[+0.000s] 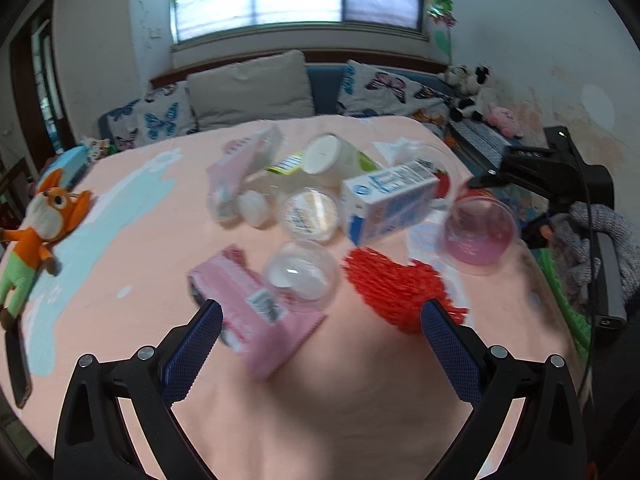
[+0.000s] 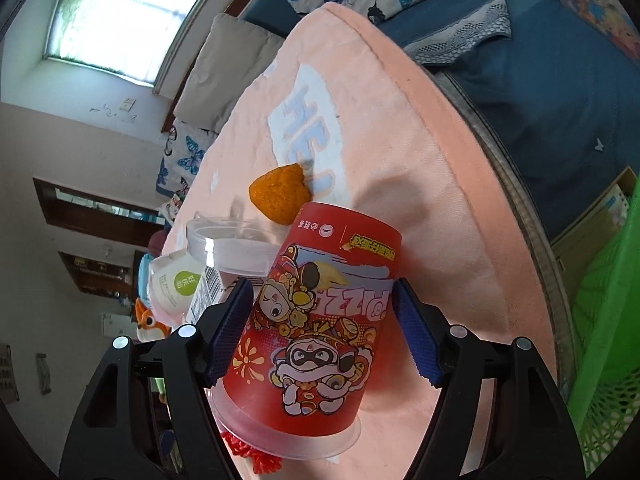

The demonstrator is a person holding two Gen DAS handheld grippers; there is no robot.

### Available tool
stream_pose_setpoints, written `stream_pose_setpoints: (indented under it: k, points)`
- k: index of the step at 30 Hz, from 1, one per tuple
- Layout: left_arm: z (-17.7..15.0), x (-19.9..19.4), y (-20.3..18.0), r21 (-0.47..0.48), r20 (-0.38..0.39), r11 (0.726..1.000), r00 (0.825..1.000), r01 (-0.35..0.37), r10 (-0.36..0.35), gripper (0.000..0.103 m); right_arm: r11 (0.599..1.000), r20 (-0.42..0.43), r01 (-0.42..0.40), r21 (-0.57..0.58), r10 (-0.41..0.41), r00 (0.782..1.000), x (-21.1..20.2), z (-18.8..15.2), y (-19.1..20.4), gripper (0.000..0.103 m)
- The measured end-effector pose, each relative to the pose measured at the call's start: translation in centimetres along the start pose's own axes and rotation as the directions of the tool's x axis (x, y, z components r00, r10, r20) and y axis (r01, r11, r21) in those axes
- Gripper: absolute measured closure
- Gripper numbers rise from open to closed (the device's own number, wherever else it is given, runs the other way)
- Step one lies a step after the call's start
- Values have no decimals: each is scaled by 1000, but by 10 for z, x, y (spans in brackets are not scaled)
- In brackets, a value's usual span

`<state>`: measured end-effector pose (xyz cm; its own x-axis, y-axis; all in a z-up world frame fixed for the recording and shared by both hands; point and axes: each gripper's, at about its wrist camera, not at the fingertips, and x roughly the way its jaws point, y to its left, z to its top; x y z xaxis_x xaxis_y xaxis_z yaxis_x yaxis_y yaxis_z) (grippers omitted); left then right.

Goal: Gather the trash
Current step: 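Grasp the red printed paper cup with the right tool while the left tool grasps the red mesh net, then carry the red cup and red net over the green basket and release both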

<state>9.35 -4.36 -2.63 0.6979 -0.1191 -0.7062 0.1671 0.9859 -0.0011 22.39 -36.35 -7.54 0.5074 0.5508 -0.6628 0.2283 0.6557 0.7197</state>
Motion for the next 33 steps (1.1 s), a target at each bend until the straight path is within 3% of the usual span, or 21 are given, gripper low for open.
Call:
stream_pose_setpoints:
  k: [9,15,19,23,28,33]
  points:
    - [7,31,-34,59,-63,994,994,96,-92,7,999,31,-39,-19,40,999,-13,-10,-8,32]
    - [12,57,-37,35,-110,994,989,99,-95,10,994,99,-14,-106,25,995,-24,-14,5,33]
    - [15,72,-40,20,-140,995,985,101,-97,25,981,163,36,-190,-4,987,-37,-26,18,35]
    - [14,80,-40,1,-159,992,980,126,-124,33,963,216,81,-258,-24,976,-44,-37,32,36]
    - [10,79,-47,19,-165,985,972,173,-168,60,936,283,146,-320,-52,958,-54,-54,41,37]
    - [9,69,-44,21,-144,978,969,208,-203,78,904,343,209,-372,-76,936,-65,-70,50,37]
